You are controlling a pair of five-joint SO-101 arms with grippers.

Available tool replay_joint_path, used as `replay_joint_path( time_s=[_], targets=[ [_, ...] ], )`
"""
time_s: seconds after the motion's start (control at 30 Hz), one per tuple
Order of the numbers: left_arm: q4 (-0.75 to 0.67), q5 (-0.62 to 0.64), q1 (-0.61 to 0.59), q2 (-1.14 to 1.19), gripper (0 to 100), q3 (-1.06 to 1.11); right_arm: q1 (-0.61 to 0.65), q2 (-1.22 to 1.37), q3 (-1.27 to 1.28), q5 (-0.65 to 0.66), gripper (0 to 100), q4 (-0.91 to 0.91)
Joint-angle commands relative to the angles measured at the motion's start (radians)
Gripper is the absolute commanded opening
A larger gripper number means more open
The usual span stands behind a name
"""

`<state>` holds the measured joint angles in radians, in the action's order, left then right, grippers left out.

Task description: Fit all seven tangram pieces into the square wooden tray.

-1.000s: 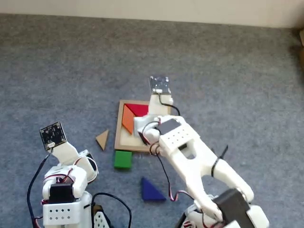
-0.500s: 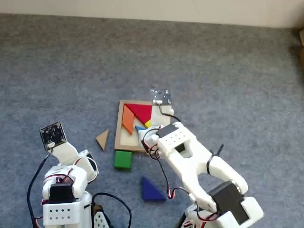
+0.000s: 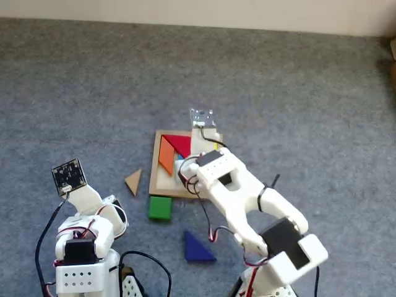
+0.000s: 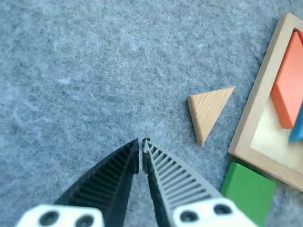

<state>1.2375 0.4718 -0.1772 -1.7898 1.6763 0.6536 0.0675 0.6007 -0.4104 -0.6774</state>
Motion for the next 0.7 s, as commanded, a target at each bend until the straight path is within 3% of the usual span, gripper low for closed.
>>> replay_joint_path(
  time_s=[0.0, 0.27, 0.4, 0.67],
  targets=[
    [0.005, -0.006, 0.018, -0.041, 4, 0.021, -0.004, 0.028, -0.099, 0.011, 0.4, 0.001],
    [0.005, -0.006, 0.018, -0.041, 4, 0.021, -0.004, 0.022, -0.157, 0.011, 0.4, -0.001],
    [0.005, -0.006, 0.018, -0.042, 4, 0.021, -0.004, -0.105, -0.147, 0.011, 0.4, -0.005],
    [0.005, -0.006, 0.016, -0.042, 4, 0.021, -0.004, -0.418, 0.108, 0.049, 0.4, -0.027]
  ],
)
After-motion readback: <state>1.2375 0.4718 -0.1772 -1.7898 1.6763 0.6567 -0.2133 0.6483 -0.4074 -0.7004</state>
